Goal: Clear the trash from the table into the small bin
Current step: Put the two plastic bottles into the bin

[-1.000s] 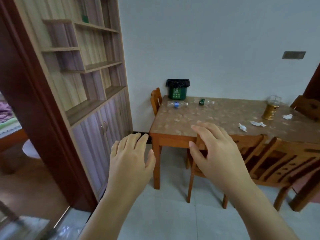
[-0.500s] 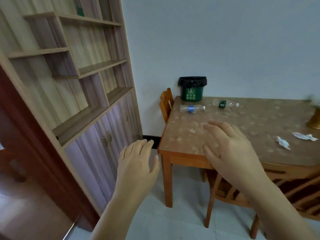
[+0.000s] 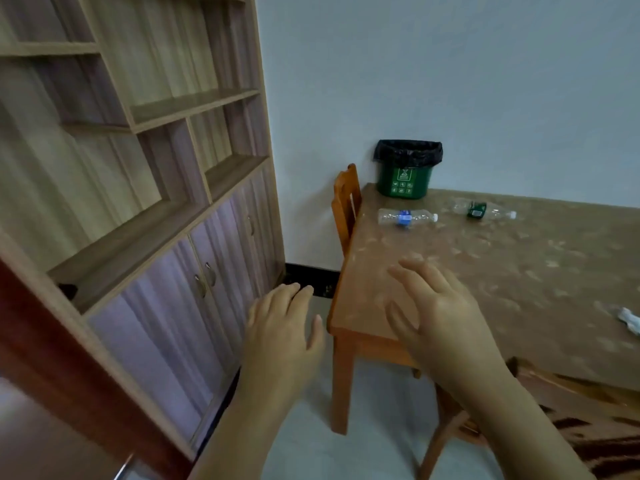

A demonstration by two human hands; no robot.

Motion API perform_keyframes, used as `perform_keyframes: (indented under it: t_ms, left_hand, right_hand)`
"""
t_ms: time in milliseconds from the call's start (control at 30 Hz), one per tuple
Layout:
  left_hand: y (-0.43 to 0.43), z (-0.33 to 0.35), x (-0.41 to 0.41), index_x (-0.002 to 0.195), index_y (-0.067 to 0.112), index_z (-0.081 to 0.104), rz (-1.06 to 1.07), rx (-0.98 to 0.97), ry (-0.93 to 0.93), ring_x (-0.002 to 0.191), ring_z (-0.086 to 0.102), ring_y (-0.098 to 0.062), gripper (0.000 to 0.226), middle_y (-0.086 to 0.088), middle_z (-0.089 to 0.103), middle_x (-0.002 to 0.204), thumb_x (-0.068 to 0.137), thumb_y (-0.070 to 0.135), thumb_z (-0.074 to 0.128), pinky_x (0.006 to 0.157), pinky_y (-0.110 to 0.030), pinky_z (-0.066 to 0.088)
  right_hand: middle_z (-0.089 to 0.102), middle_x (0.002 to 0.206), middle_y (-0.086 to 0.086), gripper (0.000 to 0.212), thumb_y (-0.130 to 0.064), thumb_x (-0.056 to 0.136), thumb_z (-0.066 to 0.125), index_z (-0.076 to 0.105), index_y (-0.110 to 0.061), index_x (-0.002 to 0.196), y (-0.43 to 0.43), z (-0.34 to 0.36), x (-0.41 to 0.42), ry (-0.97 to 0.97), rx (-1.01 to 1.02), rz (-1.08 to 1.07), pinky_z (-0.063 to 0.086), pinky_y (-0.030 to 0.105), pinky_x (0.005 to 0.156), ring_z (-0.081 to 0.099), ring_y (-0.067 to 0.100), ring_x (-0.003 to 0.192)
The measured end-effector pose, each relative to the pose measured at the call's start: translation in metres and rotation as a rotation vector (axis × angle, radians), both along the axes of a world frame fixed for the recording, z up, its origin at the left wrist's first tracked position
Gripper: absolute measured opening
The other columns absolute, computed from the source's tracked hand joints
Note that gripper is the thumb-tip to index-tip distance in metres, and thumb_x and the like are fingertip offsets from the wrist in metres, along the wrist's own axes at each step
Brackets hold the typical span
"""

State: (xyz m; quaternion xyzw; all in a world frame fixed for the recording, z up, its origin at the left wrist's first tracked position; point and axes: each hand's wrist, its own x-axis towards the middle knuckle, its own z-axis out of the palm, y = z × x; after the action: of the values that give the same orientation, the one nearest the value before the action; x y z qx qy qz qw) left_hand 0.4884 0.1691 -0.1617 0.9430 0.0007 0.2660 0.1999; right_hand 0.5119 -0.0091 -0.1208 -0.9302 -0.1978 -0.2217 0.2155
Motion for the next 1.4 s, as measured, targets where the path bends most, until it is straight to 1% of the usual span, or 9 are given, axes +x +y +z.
perform_keyframes:
  t_ms: [67, 167, 400, 500, 667, 867, 1033, 1233, 1400]
  left_hand:
    - [0.02, -0.003, 0.031, 0.114, 0.004, 0.058, -0.011, -0.006, 0.013, 0.107, 0.055, -0.035, 0.037, -0.016, 0.063, 0.113, 0.079, 0.012, 0.066, 0.092, -0.051, 0.043]
    - [0.056, -0.002, 0.079, 0.116, 0.003, 0.057, -0.039, -0.027, 0.03, 0.111, 0.053, -0.035, 0.038, -0.017, 0.062, 0.116, 0.079, 0.012, 0.065, 0.095, -0.051, 0.041]
    - [0.134, 0.003, 0.185, 0.107, 0.0, 0.062, -0.049, -0.004, -0.026, 0.1, 0.059, -0.039, 0.039, -0.02, 0.066, 0.105, 0.07, 0.005, 0.073, 0.086, -0.053, 0.045]
    - [0.149, -0.005, 0.223, 0.108, 0.001, 0.061, -0.071, -0.009, -0.002, 0.101, 0.059, -0.038, 0.039, -0.019, 0.066, 0.107, 0.071, 0.006, 0.073, 0.086, -0.053, 0.047]
    - [0.152, -0.016, 0.291, 0.111, 0.002, 0.059, -0.163, 0.004, 0.028, 0.104, 0.058, -0.035, 0.038, -0.018, 0.064, 0.109, 0.075, 0.008, 0.07, 0.088, -0.055, 0.047]
    - [0.143, -0.004, 0.408, 0.114, 0.004, 0.056, -0.285, 0.058, -0.022, 0.104, 0.057, -0.032, 0.038, -0.016, 0.063, 0.111, 0.078, 0.012, 0.066, 0.087, -0.047, 0.045]
    - [0.119, 0.007, 0.496, 0.114, 0.004, 0.055, -0.403, 0.11, -0.025, 0.107, 0.056, -0.032, 0.037, -0.015, 0.063, 0.112, 0.08, 0.013, 0.065, 0.09, -0.046, 0.043]
    - [0.092, -0.02, 0.563, 0.128, 0.013, 0.046, -0.496, 0.106, 0.124, 0.125, 0.04, -0.022, 0.04, -0.006, 0.052, 0.131, 0.09, 0.025, 0.05, 0.105, -0.041, 0.03]
    - [0.063, -0.042, 0.609, 0.13, 0.015, 0.043, -0.603, 0.07, 0.22, 0.128, 0.035, -0.02, 0.041, -0.005, 0.048, 0.135, 0.091, 0.025, 0.048, 0.107, -0.04, 0.025]
  right_hand:
    - [0.062, 0.114, 0.014, 0.035, -0.009, 0.073, 0.069, 0.061, -0.006, 0.107, 0.025, 0.0, 0.028, -0.02, -0.003, -0.004, 0.047, 0.049, 0.085, 0.057, 0.037, 0.104]
    - [0.062, 0.117, 0.016, 0.036, -0.012, 0.075, 0.068, 0.061, -0.005, 0.11, 0.069, 0.001, 0.074, -0.009, 0.011, -0.01, 0.045, 0.05, 0.089, 0.055, 0.036, 0.107]
    - [0.059, 0.121, 0.011, 0.037, -0.021, 0.081, 0.062, 0.057, -0.01, 0.115, 0.159, 0.0, 0.185, 0.003, 0.033, -0.003, 0.041, 0.046, 0.094, 0.052, 0.029, 0.114]
    - [0.059, 0.122, 0.009, 0.037, -0.023, 0.081, 0.062, 0.056, -0.012, 0.116, 0.175, -0.01, 0.221, 0.042, 0.01, -0.023, 0.041, 0.046, 0.095, 0.051, 0.028, 0.115]
    - [0.059, 0.122, 0.011, 0.037, -0.021, 0.08, 0.063, 0.057, -0.011, 0.115, 0.178, -0.023, 0.284, 0.06, 0.023, -0.105, 0.044, 0.049, 0.093, 0.053, 0.031, 0.113]
    - [0.057, 0.125, 0.01, 0.038, -0.023, 0.081, 0.063, 0.056, -0.011, 0.116, 0.172, -0.032, 0.379, 0.03, 0.081, -0.192, 0.043, 0.045, 0.092, 0.051, 0.028, 0.115]
    - [0.059, 0.121, 0.015, 0.038, -0.017, 0.078, 0.064, 0.058, -0.005, 0.114, 0.151, -0.029, 0.451, 0.041, 0.132, -0.296, 0.044, 0.049, 0.091, 0.053, 0.034, 0.112]
    - [0.061, 0.119, 0.015, 0.033, -0.015, 0.077, 0.065, 0.06, -0.008, 0.11, 0.123, -0.042, 0.499, 0.08, 0.103, -0.426, 0.045, 0.048, 0.087, 0.054, 0.034, 0.111]
    - [0.062, 0.118, 0.014, 0.039, -0.011, 0.073, 0.07, 0.06, -0.008, 0.11, 0.097, -0.061, 0.521, 0.154, 0.073, -0.591, 0.045, 0.05, 0.087, 0.056, 0.036, 0.107]
